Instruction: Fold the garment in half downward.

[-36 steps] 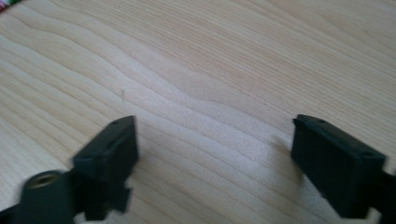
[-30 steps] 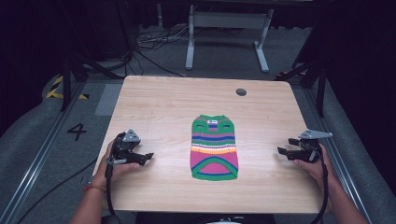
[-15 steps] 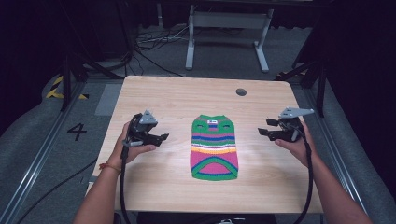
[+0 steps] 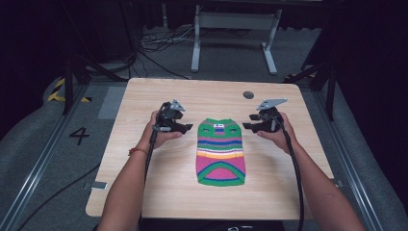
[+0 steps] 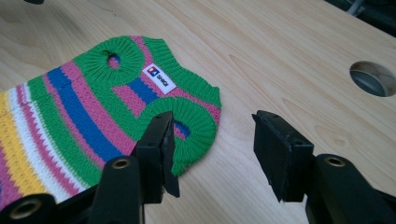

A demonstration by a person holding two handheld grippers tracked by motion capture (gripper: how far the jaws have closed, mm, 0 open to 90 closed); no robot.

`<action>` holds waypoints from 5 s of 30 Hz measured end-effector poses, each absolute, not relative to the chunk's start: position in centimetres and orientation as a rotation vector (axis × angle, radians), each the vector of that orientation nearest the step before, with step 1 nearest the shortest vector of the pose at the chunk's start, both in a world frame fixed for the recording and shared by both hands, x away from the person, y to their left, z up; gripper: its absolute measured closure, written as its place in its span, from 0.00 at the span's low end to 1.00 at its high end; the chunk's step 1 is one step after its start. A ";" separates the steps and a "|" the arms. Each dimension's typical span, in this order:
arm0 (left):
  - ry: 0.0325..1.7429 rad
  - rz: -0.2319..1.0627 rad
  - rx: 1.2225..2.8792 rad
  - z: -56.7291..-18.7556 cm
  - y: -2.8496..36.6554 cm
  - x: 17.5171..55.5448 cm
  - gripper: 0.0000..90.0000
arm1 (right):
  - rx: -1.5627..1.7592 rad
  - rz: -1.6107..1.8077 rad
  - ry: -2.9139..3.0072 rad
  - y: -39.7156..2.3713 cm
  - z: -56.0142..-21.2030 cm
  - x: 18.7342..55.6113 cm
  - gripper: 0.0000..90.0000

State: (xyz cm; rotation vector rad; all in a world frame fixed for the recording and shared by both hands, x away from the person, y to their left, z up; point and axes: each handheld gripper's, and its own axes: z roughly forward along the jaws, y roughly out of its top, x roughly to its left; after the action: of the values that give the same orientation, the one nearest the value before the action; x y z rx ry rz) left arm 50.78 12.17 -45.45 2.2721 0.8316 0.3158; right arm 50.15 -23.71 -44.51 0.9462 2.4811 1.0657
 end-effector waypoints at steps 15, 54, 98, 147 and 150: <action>0.837 0.267 2.307 -47.7 6.0 54.4 0.44 | 1.010 1.026 2.514 -19.9 -47.7 53.8 0.61; 0.847 0.326 2.232 -46.9 3.2 55.6 0.90 | 1.050 1.115 2.433 -20.5 -47.2 55.1 0.93; 0.488 0.465 2.299 -43.8 4.8 46.5 0.89 | 0.607 1.291 2.525 -21.6 -43.6 46.9 0.93; 0.405 0.260 2.406 -48.9 5.5 40.9 0.79 | 0.652 1.153 2.704 -22.1 -49.2 40.6 0.91; 0.414 0.258 2.395 -49.0 5.4 41.0 0.79 | 0.690 1.154 2.689 -22.0 -49.4 41.0 0.93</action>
State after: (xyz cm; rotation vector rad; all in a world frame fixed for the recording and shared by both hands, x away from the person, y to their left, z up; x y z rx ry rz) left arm 40.99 5.38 -48.98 2.3953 0.4142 0.2581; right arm 41.02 -22.01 -49.39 0.6902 2.6893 1.1543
